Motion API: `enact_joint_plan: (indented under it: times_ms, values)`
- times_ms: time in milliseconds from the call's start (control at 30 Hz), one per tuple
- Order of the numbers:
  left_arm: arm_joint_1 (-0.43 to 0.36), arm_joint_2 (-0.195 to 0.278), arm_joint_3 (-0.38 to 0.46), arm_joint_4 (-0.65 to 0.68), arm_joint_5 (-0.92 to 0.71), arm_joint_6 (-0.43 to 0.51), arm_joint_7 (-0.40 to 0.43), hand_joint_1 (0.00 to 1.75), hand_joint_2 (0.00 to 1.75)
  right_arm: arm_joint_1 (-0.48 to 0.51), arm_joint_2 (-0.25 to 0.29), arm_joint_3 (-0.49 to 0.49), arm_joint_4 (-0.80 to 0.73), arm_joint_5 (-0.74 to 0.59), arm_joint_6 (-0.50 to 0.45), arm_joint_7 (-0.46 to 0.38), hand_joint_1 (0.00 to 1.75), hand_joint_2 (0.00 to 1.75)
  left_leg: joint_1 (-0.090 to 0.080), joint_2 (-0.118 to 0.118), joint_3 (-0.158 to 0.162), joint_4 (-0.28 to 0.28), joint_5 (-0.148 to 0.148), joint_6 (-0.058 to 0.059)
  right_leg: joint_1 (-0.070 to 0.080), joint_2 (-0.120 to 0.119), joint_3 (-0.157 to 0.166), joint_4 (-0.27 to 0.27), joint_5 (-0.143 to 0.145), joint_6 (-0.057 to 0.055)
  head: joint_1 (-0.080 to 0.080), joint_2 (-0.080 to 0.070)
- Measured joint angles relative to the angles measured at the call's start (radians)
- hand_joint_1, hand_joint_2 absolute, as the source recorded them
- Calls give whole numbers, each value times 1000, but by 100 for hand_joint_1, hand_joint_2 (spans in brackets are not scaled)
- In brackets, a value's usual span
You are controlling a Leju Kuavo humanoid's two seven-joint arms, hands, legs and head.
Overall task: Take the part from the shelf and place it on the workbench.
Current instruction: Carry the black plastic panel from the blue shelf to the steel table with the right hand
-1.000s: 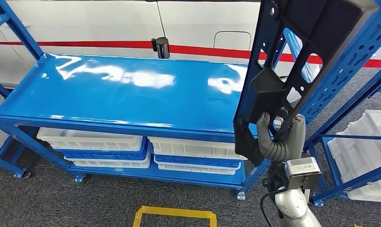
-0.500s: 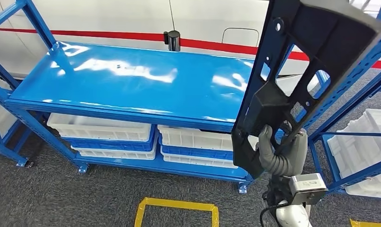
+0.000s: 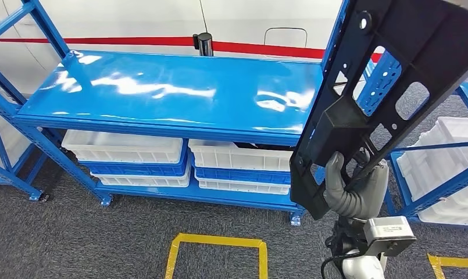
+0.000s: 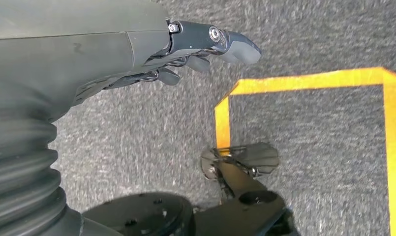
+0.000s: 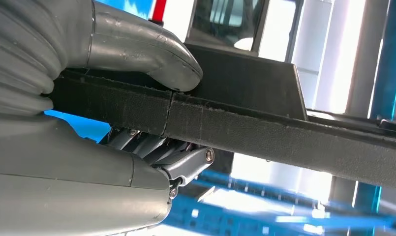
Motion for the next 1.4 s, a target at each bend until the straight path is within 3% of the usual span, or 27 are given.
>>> enact_joint_plan:
  times_ms: [33,67,100,133,233,300,400,467,533,567,600,633,700,767,833,900,933,1000,1067,1100,1133,1167,1200,1267,1300,1400]
  values:
    - [0,0,0,0,1,0,0,0,175,-2,2,0,1,0,0,1,175,175,1,0,-16,65,-45,-4,0,-1,-8,1,8,-3,0,0]
    - [0,-1,0,0,1,0,1,0,175,-2,3,0,3,1,0,2,175,175,1,1,-26,118,-70,-8,0,-2,-17,2,16,-2,0,0]
    - [0,-1,0,0,1,0,1,0,175,-3,4,0,5,1,0,3,175,175,2,1,-23,145,-75,-11,0,-2,-26,5,23,0,0,0]
    - [0,-1,0,0,1,0,1,0,175,-3,5,1,6,1,0,3,175,175,4,1,0,134,-62,-13,-1,-2,-37,8,29,3,-1,0]
    - [-2,-1,0,0,1,0,1,0,175,-4,6,2,8,1,0,4,175,175,9,-1,134,-44,-12,-12,-2,-2,-59,23,40,15,-1,0]
    - [-4,-2,0,0,6,-2,6,0,175,-6,6,3,9,2,0,5,175,175,6,-5,166,-102,-9,-2,2,-3,-69,30,47,27,0,0]
    - [-8,-4,10,1,40,-21,59,0,175,-22,13,6,12,14,-6,9,175,175,1,-4,148,-107,6,26,3,-2,-84,34,55,47,2,0]
    - [-12,-5,23,2,62,-38,104,0,175,-49,21,13,21,24,-6,23,175,175,3,0,129,-112,25,46,2,-1,-117,88,12,44,6,0]
    - [-14,-5,36,2,77,-51,131,0,175,-79,23,27,35,2,19,42,175,175,1,3,103,-112,45,56,1,0,-167,214,-65,32,9,0]
    - [-14,-5,43,2,82,-56,141,0,175,-91,22,33,43,-20,37,48,175,175,1,4,89,-112,55,56,1,0,-185,276,-92,31,9,0]
    - [-14,-5,49,2,86,-60,149,0,175,-99,20,38,50,-41,51,48,175,175,0,4,75,-111,66,56,1,0,-189,313,-104,35,9,0]
    - [-14,-5,55,2,88,-63,156,0,175,-105,17,41,56,-54,60,45,175,175,0,3,62,-111,76,55,1,0,-176,314,-100,42,9,0]
    - [-13,-5,63,2,89,-70,165,0,175,-115,14,45,65,-63,66,33,175,175,-1,1,38,-111,96,50,2,0,-91,209,-65,54,10,0]
    - [-13,-5,68,1,88,-74,168,0,175,-121,12,47,69,-57,66,18,175,175,-3,0,23,-111,115,40,8,-1,11,66,-52,51,8,0]
    - [-12,-5,73,1,81,-72,165,0,175,-120,11,48,70,-52,66,3,175,175,-4,1,19,-114,132,27,15,1,40,11,-53,39,9,0]
    - [-10,-4,76,2,72,-69,158,0,175,-116,11,47,72,-48,65,-8,175,175,-2,2,18,-118,144,14,12,2,23,10,-39,27,11,0]
    - [-9,-3,76,2,68,-67,154,0,175,-114,11,47,72,-46,65,-12,175,175,0,2,13,-109,131,9,8,1,18,10,-31,18,10,0]
    - [-7,-2,77,2,64,-63,148,0,175,-112,14,47,73,-43,65,-17,175,175,2,2,-11,-36,52,3,1,-1,3,7,-13,1,8,0]
    - [-6,-2,78,2,61,-61,143,0,175,-107,16,47,73,-41,65,-20,175,175,2,2,-44,92,-39,-2,4,-2,-14,8,5,-7,7,0]
    - [-6,-1,78,2,59,-60,141,0,175,-103,16,47,73,-41,65,-22,175,175,3,2,-49,139,-58,-5,5,-2,-25,9,15,-7,7,0]
    - [-6,-1,78,2,57,-59,139,0,175,-99,16,46,74,-41,65,-23,175,175,3,2,-39,156,-56,-6,5,-2,-34,11,24,-5,6,0]
    - [-6,0,78,2,55,-59,137,0,175,-94,16,46,74,-41,65,-23,175,175,4,2,-9,135,-38,-7,5,-2,-45,12,31,-1,6,0]
    - [-7,1,78,1,54,-58,135,0,175,-90,16,46,74,-41,65,-24,175,175,6,2,40,79,-17,-6,5,-1,-54,15,36,3,6,0]
    - [-9,3,78,1,53,-58,131,0,175,-87,16,44,74,-41,65,-25,175,175,5,0,136,-50,-3,-1,6,-1,-67,23,44,13,7,0]
    - [-10,3,78,1,52,-58,129,0,175,-87,16,43,74,-40,65,-27,175,175,3,-1,161,-90,-4,4,8,-1,-72,27,47,19,7,0]
    - [-11,3,78,1,45,-58,120,0,175,-86,15,40,74,-36,70,-34,175,175,-3,-1,155,-110,3,29,9,-1,-83,29,61,39,8,0]
